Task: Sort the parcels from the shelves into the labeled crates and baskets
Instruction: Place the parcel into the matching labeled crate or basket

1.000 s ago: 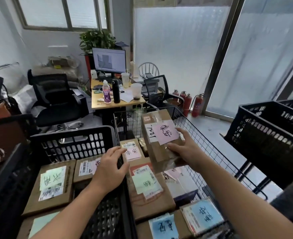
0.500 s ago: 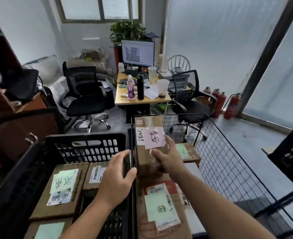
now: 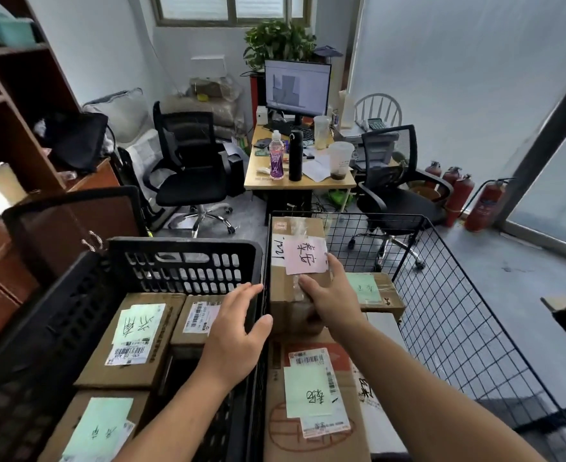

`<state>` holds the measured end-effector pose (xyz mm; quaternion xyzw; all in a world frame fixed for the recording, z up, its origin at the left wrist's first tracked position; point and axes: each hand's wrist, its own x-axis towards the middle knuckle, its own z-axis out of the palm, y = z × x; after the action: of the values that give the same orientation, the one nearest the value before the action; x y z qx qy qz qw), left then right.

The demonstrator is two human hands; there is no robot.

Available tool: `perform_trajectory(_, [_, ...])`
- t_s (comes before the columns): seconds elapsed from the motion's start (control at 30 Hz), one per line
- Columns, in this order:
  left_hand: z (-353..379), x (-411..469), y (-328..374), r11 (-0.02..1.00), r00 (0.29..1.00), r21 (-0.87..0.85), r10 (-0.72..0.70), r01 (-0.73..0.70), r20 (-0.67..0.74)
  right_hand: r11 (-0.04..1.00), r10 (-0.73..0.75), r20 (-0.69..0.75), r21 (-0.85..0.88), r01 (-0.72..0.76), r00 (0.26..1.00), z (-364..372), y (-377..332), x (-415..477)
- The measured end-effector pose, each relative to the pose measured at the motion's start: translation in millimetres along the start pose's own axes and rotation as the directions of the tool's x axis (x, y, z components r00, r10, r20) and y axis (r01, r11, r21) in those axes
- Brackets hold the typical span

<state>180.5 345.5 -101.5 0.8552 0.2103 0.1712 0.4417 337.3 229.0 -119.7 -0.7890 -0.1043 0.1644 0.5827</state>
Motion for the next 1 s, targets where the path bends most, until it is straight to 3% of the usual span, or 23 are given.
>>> perform_trajectory(0.27, [-0.8, -2.5, 0.4, 1.000, 1.000, 0.019, -0.013, 0.012, 0.015, 0.989, -0.122, -0.078, 0.069, 0.127, 0.989, -0.9, 15.2, -28.8])
perform_trajectory(0.5, [-1.3, -1.7, -1.1, 1.000, 1.000, 0.021, -0.008, 0.008, 0.009, 0.992, -0.117, -0.062, 0.045, 0.120, 0.991, 3.7, 18.6, -34.0])
perform_trajectory(0.73, [1.6, -2.5, -2.9, 1.000, 1.000, 0.006, -0.005, 0.005, -0.004, 0.978, 0.039, 0.038, -0.206, -0.031, 0.998, 9.5, 21.8, -17.3])
perform_trajectory(1.0, [2.1, -1.8, -5.9, 1.000, 1.000, 0.020, 0.011, -0.011, -0.028, 0.979, 0.163, 0.144, -0.147, -0.142, 0.976, 12.4, 17.0, 6.6])
